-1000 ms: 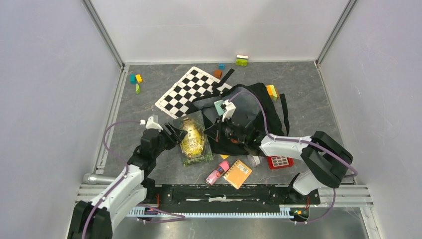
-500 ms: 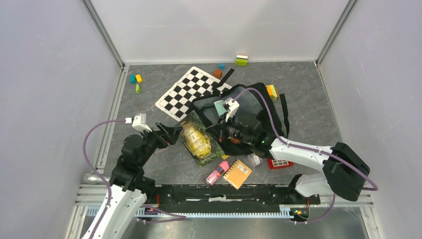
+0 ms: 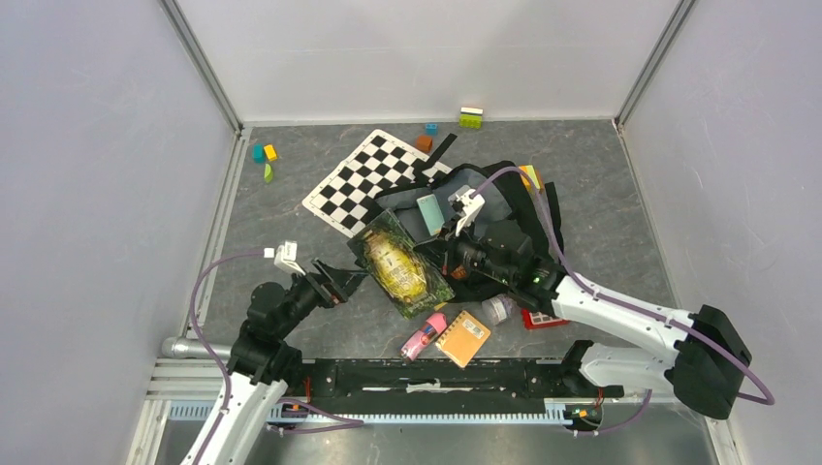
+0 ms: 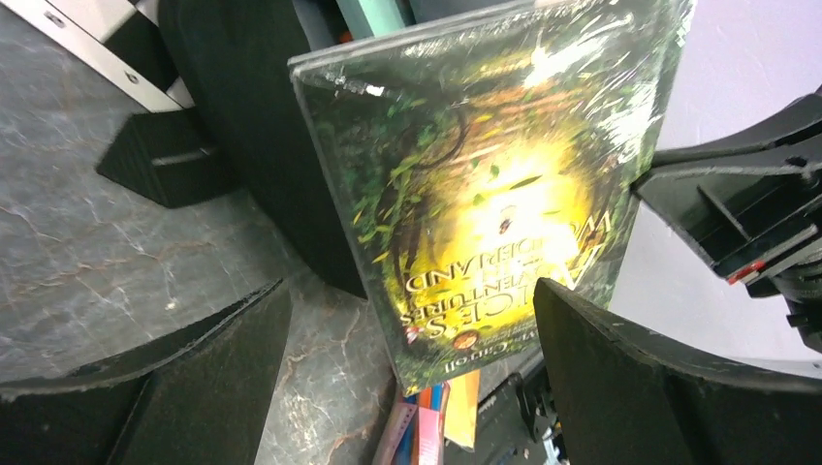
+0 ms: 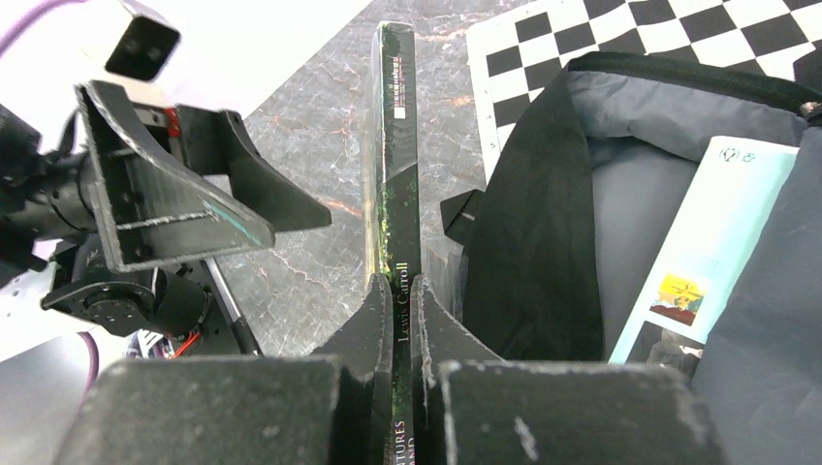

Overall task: Pack the student bag
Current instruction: Pick up the book from the center of the board.

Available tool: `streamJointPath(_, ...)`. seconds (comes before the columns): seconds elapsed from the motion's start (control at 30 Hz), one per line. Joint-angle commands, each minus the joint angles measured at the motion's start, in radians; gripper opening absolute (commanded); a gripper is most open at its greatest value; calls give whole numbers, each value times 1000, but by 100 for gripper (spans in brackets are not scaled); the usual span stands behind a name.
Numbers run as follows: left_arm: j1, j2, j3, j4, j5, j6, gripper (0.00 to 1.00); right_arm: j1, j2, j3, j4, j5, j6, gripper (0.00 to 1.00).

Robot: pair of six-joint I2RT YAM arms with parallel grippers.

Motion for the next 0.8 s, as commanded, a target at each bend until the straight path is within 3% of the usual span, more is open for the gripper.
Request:
streamJointPath(0.0,1,2,-41,190,119,-75,100,-2,-72,66,89,25,19,0)
streamJointPath(0.07,1,22,-59,210,139,-77,100,-1,-84,65,105,14,36,0)
streamJointPath(0.3,0,169,-158,518,175,-120,100,-1,-86,65,114,20,58,0)
streamJointPath(0.67,-2,534,-102,897,349,-131,100,0,-83,53,173,-21,152,0)
streamJointPath(0.77,-2,549,-99,975,381,-175,91,-1,-79,37,187,-18,167,0)
